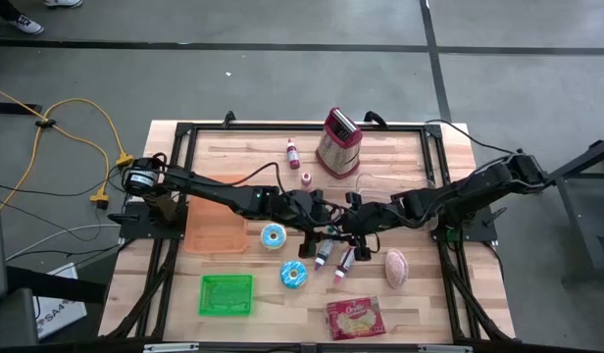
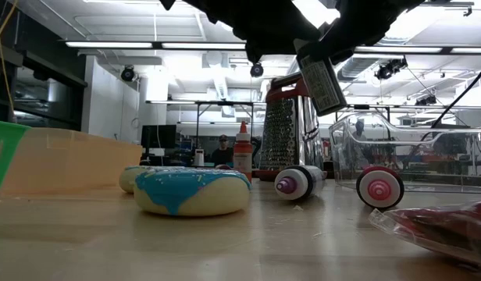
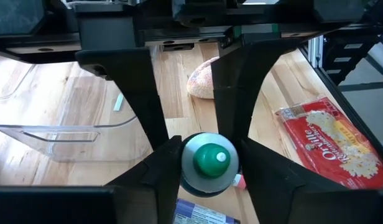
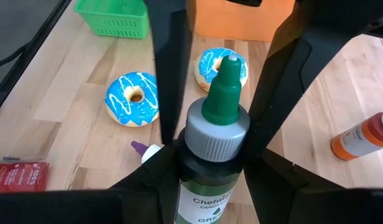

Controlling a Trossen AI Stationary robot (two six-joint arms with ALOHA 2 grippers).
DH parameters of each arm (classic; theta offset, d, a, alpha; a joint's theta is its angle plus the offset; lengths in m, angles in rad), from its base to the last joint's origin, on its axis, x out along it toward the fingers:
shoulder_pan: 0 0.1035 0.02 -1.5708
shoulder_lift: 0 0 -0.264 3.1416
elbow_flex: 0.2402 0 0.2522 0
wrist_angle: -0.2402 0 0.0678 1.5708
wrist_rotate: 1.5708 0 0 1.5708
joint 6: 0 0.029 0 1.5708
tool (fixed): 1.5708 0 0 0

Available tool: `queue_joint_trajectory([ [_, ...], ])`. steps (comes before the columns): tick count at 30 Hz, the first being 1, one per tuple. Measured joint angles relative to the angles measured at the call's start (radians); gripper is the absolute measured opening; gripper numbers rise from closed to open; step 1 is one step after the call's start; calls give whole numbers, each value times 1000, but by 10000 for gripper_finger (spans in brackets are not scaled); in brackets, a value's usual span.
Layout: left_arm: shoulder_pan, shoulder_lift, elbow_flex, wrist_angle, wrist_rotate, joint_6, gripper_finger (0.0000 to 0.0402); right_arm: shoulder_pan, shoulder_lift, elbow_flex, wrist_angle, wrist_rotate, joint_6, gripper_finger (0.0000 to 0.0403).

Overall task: Pick & Place Food Item
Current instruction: Put the green food coloring into the transparent bin

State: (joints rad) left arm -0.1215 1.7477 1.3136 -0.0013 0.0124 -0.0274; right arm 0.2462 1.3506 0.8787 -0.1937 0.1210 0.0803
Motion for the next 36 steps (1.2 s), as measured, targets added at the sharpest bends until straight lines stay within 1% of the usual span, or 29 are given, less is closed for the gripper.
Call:
queue_joint_trajectory([
  [6, 0, 0, 0, 2, 1, 9, 207, 0, 0, 0, -2, 3, 3, 148],
  [9, 0, 0, 0, 3, 1, 12, 220, 0, 0, 0, -6, 4, 5, 147],
  [19, 0, -8, -1, 8, -5, 31, 223, 7, -2, 2, -20, 8, 32, 147],
  [22, 2, -15, 1, 29, -40, 33, 224, 21, 1, -1, -43, -8, 35, 147],
  [26, 3, -17, 3, 28, -83, 41, 224, 36, 2, -1, -51, 2, 75, 146],
  [36, 6, -15, 2, 31, -79, 39, 224, 42, -24, -1, -107, 57, 92, 146],
])
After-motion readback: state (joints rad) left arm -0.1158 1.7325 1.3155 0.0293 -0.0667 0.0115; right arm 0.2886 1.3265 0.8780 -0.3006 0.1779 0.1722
